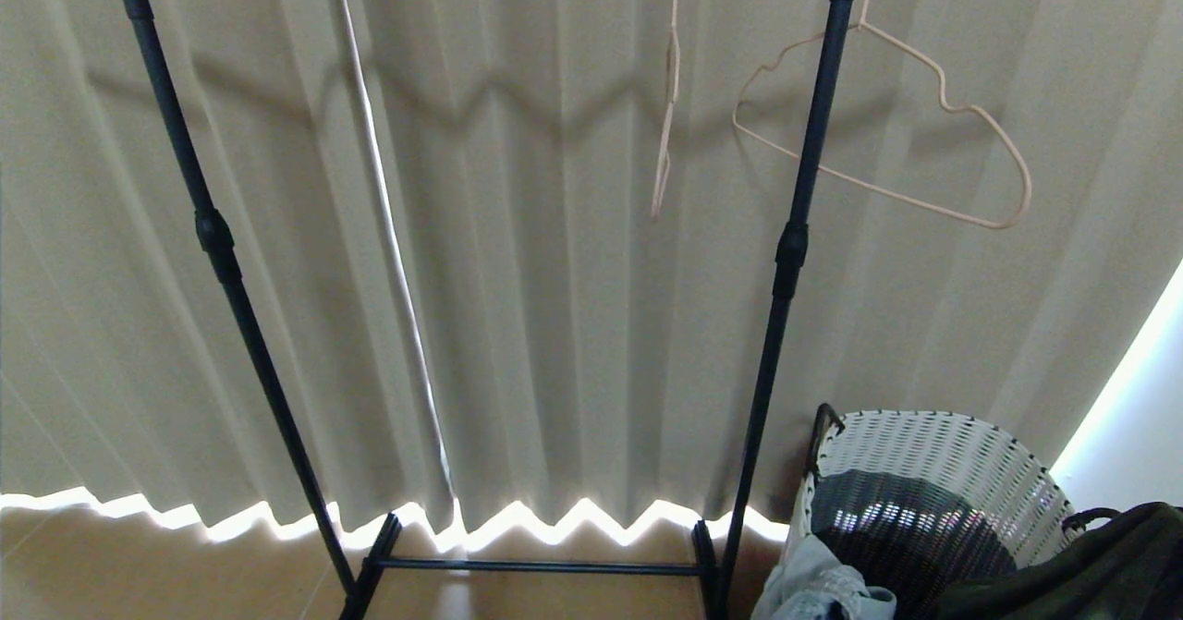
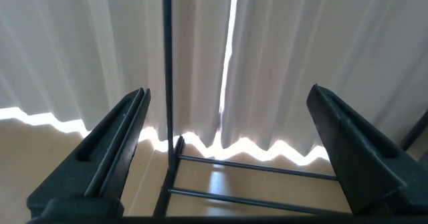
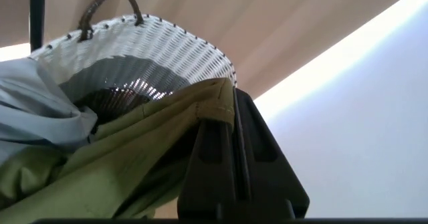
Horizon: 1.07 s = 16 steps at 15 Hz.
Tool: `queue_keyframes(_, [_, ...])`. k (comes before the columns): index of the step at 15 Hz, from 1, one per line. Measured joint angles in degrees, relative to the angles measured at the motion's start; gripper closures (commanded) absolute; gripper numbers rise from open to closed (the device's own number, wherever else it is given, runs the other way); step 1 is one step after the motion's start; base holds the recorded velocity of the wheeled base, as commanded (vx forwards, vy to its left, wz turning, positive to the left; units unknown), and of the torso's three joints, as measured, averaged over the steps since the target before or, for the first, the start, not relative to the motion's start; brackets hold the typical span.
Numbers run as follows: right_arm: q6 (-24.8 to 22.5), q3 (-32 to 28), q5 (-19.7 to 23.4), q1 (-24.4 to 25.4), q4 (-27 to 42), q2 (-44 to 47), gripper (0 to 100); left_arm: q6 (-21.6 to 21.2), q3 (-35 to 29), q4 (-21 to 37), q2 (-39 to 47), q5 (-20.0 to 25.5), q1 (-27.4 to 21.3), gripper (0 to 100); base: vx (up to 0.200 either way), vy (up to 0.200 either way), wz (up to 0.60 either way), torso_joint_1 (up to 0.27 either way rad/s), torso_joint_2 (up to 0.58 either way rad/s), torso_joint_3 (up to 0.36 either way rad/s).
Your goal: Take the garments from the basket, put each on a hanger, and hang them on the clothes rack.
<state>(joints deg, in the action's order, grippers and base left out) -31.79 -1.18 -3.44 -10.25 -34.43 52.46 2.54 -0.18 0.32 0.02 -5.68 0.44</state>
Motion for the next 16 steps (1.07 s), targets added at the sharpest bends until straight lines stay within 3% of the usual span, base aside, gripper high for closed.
queue_keyframes(2, [0.3, -0.5, 0.5, 0.0, -0.1, 0.0, 100, -0.1, 0.0, 0.0, 0.0, -0.1, 0.0, 0, 0.000, 0.000, 0.00, 0.000, 0.00, 0.000])
queue_keyframes(5, [3.3, -1.7, 2.4, 0.0, 0.0, 0.0, 100, -0.1, 0.0, 0.1, 0.0, -0.2, 0.0, 0, -0.200, 0.000, 0.00, 0.001, 0.00, 0.004])
queue_keyframes(12, [3.6, -2.1, 3.0, 0.0, 0.1, 0.2, 100, -0.3, 0.0, 0.0, 0.0, -0.1, 0.0, 0, -0.200, 0.000, 0.00, 0.000, 0.00, 0.004])
queue_keyframes(16, [3.6, -2.1, 3.0, 0.0, 0.0, 0.4, 100, -0.5, 0.0, 0.0, 0.0, 0.1, 0.0, 0, 0.000, 0.000, 0.00, 0.000, 0.00, 0.000])
